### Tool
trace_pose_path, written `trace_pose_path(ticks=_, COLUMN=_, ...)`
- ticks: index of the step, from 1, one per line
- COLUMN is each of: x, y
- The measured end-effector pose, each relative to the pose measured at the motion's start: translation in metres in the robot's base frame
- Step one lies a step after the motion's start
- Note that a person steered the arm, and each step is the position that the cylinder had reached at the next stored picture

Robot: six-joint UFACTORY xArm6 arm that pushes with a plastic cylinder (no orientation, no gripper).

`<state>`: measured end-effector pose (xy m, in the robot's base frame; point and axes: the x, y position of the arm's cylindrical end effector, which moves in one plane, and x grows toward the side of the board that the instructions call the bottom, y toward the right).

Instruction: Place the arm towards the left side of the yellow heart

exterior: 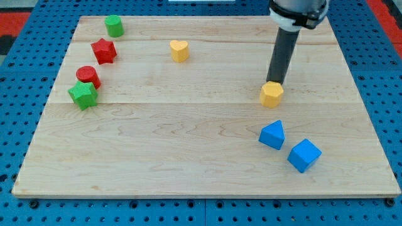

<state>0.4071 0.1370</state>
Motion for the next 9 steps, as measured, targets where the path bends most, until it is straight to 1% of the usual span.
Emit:
trace_pose_path(ticks=1, x=0.038, y=0.0)
trace_pose_path(ticks=2, x=0.007, y=0.003)
trace_pose_path(ticks=3, x=-0.055, y=-0.036)
trace_pose_path(ticks=5, x=-0.163, y=-0.168)
trace_pose_path(ticks=6, x=-0.184, y=-0.239)
trace_pose_path(ticks=7, x=-0.152, y=-0.28)
trace_pose_path(ticks=8, x=-0.127, y=-0.261)
trace_pose_path(ticks=9, x=-0.125, y=-0.257)
